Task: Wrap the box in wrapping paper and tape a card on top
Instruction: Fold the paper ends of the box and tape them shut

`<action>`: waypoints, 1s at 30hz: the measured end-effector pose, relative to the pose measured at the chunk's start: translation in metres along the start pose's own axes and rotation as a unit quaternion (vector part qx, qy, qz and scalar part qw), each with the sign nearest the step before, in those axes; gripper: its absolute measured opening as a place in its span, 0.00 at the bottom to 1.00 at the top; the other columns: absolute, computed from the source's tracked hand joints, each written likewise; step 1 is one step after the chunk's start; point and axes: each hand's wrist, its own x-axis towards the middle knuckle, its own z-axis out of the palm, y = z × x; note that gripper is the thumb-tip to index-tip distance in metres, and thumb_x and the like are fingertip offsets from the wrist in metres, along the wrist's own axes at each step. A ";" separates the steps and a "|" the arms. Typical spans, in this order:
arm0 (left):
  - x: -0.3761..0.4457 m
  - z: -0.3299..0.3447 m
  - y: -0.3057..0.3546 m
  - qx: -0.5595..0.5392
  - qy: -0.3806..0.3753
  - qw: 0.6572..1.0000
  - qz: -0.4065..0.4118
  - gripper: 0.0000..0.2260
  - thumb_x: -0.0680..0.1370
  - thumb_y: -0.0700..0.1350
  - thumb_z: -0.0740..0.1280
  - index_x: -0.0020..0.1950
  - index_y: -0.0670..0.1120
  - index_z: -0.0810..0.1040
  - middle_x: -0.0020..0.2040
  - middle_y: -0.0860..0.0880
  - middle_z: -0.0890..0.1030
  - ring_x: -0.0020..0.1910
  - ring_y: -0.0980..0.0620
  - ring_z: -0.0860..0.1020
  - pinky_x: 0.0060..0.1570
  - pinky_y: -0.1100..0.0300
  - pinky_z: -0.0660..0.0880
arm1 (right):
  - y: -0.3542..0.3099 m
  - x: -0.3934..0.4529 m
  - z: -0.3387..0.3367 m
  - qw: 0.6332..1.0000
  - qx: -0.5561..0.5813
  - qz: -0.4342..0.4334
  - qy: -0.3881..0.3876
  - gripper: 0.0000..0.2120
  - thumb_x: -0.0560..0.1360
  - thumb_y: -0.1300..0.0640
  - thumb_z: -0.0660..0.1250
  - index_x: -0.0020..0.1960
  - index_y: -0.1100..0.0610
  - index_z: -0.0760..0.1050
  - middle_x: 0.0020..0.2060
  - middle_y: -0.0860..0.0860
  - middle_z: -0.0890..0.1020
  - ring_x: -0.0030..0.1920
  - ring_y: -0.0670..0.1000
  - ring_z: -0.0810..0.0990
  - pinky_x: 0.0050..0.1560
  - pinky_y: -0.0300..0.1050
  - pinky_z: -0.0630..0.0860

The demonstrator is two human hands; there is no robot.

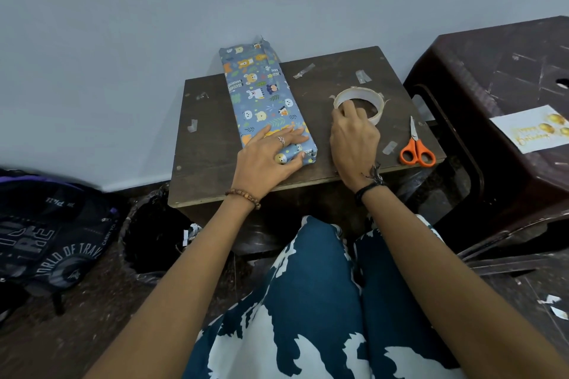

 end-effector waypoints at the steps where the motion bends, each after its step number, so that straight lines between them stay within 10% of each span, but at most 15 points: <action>1: 0.000 0.000 0.001 -0.001 0.000 1.000 -0.001 0.12 0.73 0.44 0.70 0.56 0.52 0.81 0.59 0.55 0.79 0.59 0.69 0.69 0.70 0.65 0.56 | 0.000 -0.001 -0.002 1.000 -0.005 0.005 -0.008 0.11 0.60 0.67 0.73 0.30 0.55 0.73 0.34 0.49 0.78 0.29 0.48 0.73 0.24 0.38 0.58; 17: 0.003 -0.008 0.003 -0.021 -0.067 0.997 -0.036 0.13 0.75 0.50 0.67 0.59 0.55 0.78 0.62 0.58 0.77 0.66 0.60 0.70 0.71 0.59 0.58 | -0.003 -0.027 -0.009 0.987 0.139 0.053 0.068 0.08 0.68 0.69 0.68 0.38 0.58 0.74 0.33 0.51 0.79 0.33 0.52 0.78 0.26 0.40 0.59; 21: 0.007 -0.023 0.003 -0.244 -0.118 0.956 -0.111 0.15 0.77 0.55 0.59 0.64 0.61 0.71 0.61 0.60 0.77 0.62 0.60 0.74 0.61 0.61 0.70 | 0.000 -0.030 -0.030 0.945 0.309 0.016 0.106 0.06 0.78 0.64 0.61 0.51 0.60 0.77 0.49 0.52 0.81 0.51 0.50 0.77 0.48 0.39 0.71; 25: 0.012 -0.038 0.001 -0.403 -0.014 0.903 -0.151 0.12 0.79 0.41 0.60 0.61 0.47 0.74 0.61 0.51 0.78 0.63 0.56 0.74 0.64 0.60 0.69 | -0.014 -0.044 -0.044 0.904 0.412 -0.103 0.054 0.08 0.77 0.64 0.65 0.55 0.60 0.76 0.54 0.51 0.80 0.55 0.47 0.75 0.56 0.39 0.70; 30: -0.033 -0.050 -0.018 -0.265 0.054 0.957 -0.105 0.10 0.76 0.45 0.63 0.54 0.42 0.77 0.58 0.48 0.79 0.62 0.55 0.74 0.62 0.63 0.69 | -0.028 -0.050 -0.037 0.872 0.456 -0.178 -0.003 0.07 0.75 0.65 0.67 0.52 0.60 0.78 0.58 0.50 0.79 0.59 0.47 0.75 0.60 0.43 0.72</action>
